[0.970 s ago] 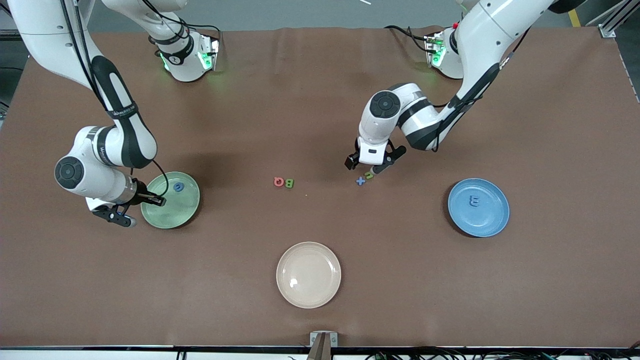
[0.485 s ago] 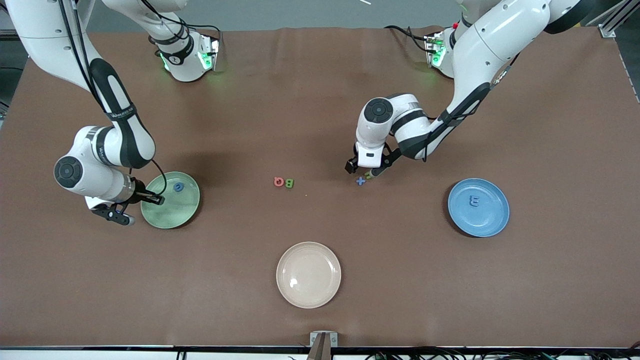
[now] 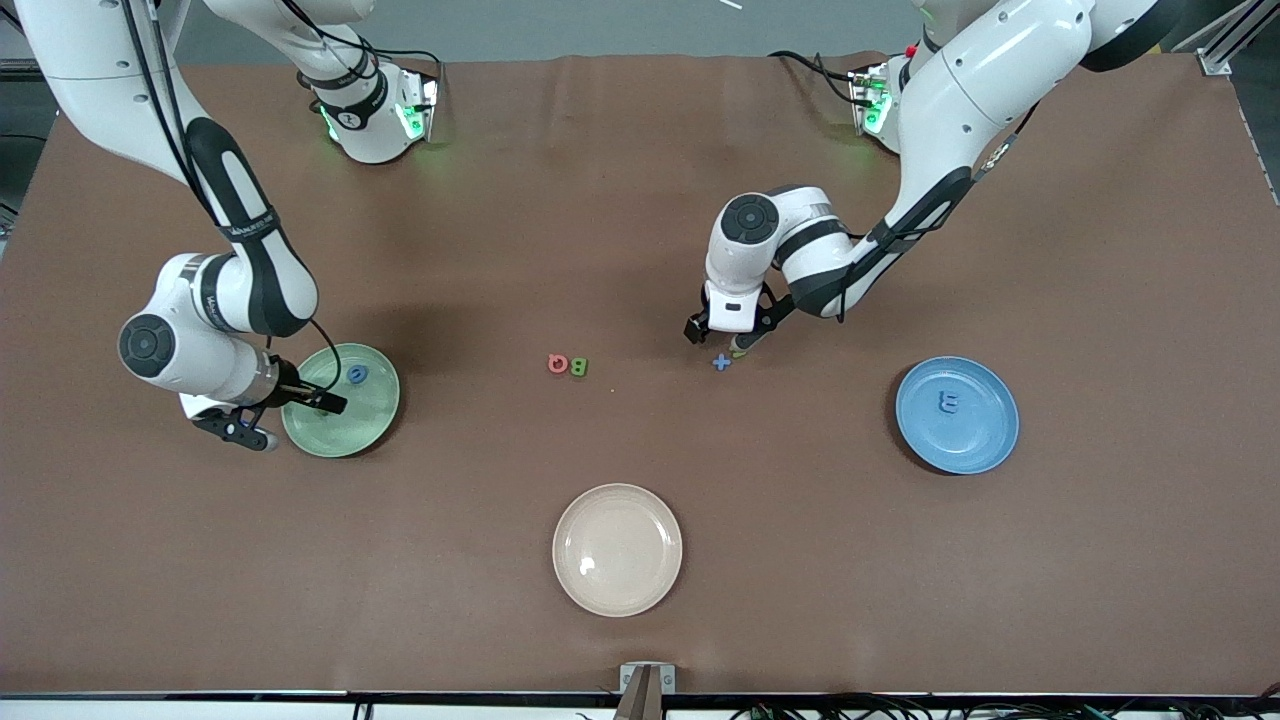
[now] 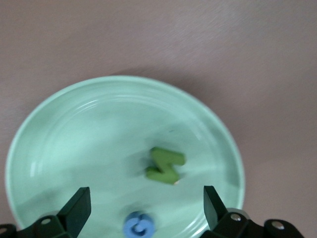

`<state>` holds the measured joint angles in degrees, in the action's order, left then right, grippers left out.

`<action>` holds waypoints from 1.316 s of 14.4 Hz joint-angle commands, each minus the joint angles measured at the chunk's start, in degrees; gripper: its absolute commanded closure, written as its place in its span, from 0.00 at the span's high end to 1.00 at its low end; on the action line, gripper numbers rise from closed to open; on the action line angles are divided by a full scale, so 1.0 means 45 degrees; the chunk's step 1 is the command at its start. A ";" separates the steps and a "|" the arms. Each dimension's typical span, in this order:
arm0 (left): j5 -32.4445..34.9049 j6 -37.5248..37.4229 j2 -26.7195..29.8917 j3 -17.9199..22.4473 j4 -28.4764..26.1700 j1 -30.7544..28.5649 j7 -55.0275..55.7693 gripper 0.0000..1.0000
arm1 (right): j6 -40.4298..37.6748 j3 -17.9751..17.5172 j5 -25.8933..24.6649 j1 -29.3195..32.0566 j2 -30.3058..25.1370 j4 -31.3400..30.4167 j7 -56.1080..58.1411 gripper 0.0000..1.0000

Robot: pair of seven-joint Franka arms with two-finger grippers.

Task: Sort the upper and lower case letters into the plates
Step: 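Release the N in the green plate with the right gripper, then grasp the green b with the left gripper while the right gripper grasps the pink Q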

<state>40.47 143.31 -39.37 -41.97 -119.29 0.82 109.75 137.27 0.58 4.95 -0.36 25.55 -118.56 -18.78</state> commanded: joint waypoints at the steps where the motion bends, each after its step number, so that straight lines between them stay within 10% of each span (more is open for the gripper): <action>1: 0.0363 0.0088 -0.0177 -0.0009 0.0121 0.0111 0.0358 0.79 | -0.0075 -0.0129 0.0189 -0.1204 -0.0268 -0.0139 -0.2398 1.00; 9: 0.0363 0.0088 -0.0236 0.0010 0.0141 0.0111 0.0260 0.18 | 0.0256 -0.0110 0.0228 -0.5463 0.0687 0.1325 -1.0098 1.00; 19: 0.0382 -0.0068 0.0426 -0.0106 0.0141 -0.0141 0.0124 0.00 | 0.1800 -0.0110 0.0228 -0.7145 0.1802 0.1443 -1.4126 0.99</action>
<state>40.59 143.12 -39.03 -42.49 -118.46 0.91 109.75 145.10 -0.40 5.51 -31.43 33.15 -112.87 -80.21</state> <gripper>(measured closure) 0.722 0.004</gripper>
